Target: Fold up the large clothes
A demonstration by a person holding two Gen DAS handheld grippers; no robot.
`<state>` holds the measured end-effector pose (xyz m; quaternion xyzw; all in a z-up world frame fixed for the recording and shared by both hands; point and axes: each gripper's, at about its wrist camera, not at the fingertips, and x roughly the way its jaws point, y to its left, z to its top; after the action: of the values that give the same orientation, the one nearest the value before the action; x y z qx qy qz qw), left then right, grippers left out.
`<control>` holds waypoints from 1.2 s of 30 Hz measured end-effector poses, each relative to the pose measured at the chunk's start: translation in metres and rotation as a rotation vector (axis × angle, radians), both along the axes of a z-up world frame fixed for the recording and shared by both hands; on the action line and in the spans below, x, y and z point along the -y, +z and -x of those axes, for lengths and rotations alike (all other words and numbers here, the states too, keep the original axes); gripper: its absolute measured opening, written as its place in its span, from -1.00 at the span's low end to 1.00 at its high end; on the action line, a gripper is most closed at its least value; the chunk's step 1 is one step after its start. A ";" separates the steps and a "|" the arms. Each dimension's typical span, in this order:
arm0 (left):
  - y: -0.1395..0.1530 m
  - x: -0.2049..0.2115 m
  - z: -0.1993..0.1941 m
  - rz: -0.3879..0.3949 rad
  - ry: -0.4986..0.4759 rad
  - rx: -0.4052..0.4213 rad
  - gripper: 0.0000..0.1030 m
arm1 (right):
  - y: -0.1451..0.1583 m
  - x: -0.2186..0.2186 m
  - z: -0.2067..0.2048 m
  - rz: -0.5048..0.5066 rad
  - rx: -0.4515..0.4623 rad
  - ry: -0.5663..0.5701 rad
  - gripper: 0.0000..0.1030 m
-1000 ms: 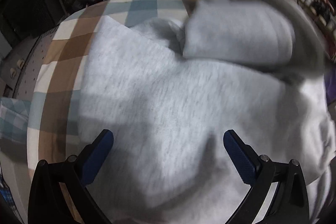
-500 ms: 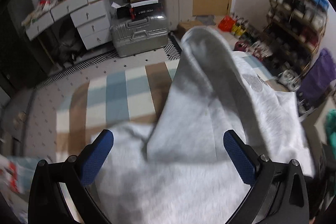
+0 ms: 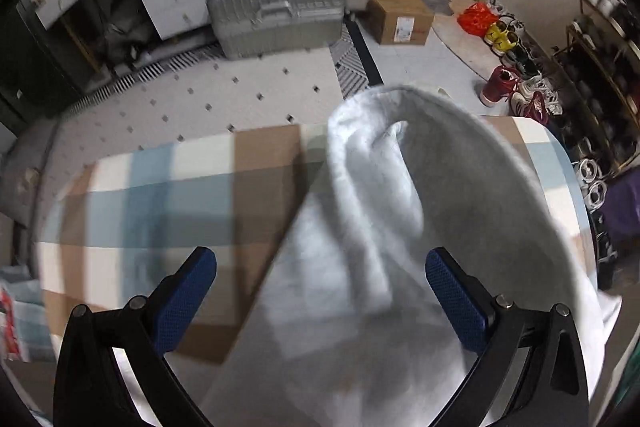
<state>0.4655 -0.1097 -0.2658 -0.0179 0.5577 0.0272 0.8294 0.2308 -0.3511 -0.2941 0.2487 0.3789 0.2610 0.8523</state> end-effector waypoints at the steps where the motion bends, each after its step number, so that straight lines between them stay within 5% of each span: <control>1: -0.006 0.005 -0.001 0.002 0.006 -0.025 0.97 | 0.001 0.000 0.000 -0.013 0.004 0.007 -0.55; 2: -0.009 0.010 -0.001 0.001 0.012 -0.043 0.78 | 0.001 0.000 0.001 -0.026 0.011 0.014 -0.28; 3: -0.016 0.013 -0.001 -0.003 0.020 -0.076 0.18 | 0.003 0.001 0.002 -0.031 0.022 0.018 -0.16; 4: -0.024 0.013 0.000 0.010 0.019 -0.121 -0.15 | 0.004 0.001 0.004 -0.029 0.034 0.016 0.03; 7: -0.015 0.016 0.014 -0.048 0.008 -0.105 -0.82 | 0.009 -0.004 0.005 -0.012 0.054 0.020 0.17; 8: -0.007 0.018 0.021 -0.075 -0.001 -0.089 -0.89 | 0.008 -0.004 0.004 -0.010 0.051 0.019 0.20; 13: 0.063 0.011 0.076 -0.045 -0.005 0.077 -0.93 | 0.006 0.001 0.002 -0.039 0.048 0.013 0.20; 20: 0.168 0.032 0.224 -0.099 -0.208 0.402 -0.94 | 0.012 0.008 0.007 -0.030 0.075 -0.045 0.20; 25: 0.174 0.041 0.327 -0.085 -0.319 0.508 -0.94 | 0.047 0.016 0.014 -0.017 0.138 -0.094 0.31; 28: 0.160 0.028 0.361 0.000 -0.292 0.532 -0.94 | 0.084 0.033 0.030 -0.043 0.253 -0.178 1.00; 36: 0.111 0.002 0.381 0.218 -0.204 0.469 -0.94 | 0.118 0.009 0.019 0.090 0.255 -0.132 1.00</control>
<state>0.0844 -0.1115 -0.1547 -0.0565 0.3488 -0.1216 0.9276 0.2118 -0.3605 -0.1761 0.1995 0.2615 0.2166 0.9192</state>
